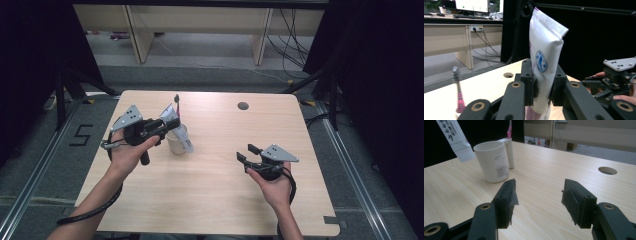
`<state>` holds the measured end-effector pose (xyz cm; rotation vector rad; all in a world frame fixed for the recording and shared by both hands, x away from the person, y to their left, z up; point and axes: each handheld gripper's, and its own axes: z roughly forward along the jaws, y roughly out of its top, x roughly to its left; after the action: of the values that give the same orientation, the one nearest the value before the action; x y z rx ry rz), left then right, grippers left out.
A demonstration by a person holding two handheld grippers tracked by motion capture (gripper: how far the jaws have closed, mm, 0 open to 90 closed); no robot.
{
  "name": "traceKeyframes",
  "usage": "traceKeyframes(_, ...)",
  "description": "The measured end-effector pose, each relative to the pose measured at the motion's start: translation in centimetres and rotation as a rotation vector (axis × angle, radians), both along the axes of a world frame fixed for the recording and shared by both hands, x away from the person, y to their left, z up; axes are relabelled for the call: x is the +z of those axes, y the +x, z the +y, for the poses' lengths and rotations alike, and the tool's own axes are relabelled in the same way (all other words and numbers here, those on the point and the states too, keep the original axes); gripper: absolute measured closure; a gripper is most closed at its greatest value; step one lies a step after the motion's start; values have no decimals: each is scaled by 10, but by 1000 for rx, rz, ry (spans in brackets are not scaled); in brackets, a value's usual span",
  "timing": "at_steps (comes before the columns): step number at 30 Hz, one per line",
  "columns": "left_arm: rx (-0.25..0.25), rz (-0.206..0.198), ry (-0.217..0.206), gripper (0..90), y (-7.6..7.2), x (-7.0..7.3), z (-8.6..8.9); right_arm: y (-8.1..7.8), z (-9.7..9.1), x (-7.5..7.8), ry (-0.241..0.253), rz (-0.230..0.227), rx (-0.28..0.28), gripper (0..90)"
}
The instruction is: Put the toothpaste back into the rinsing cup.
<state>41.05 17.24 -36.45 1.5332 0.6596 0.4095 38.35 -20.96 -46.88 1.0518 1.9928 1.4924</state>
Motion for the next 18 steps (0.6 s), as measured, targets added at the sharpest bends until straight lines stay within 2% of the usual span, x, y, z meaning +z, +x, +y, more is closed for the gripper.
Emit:
traceKeyframes(1,7,-5,4,768,1,2,1,2,-1,-3,0,-23,1,447)
traceKeyframes(2,7,-5,4,768,1,2,1,1,-1,-3,10,-8,0,447)
traceKeyframes(6,20,-19,18,768,2,8,3,3,-3,-5,-1,-24,9,447)
traceKeyframes(7,26,-24,23,768,3,10,3,1,-4,-6,2,1,-13,447)
traceKeyframes(10,29,-28,32,768,5,12,3,2,-5,-6,0,-8,-11,447)
traceKeyframes(11,35,-29,37,769,7,13,3,0,-5,-6,1,8,-27,447)
traceKeyframes(13,39,-31,43,768,8,15,3,0,-5,-7,-4,6,-27,447)
traceKeyframes(14,39,-31,43,769,8,15,3,2,-6,-8,-2,-15,-13,447)
traceKeyframes(18,46,-37,50,769,11,18,4,2,-5,-9,0,-4,-31,447)
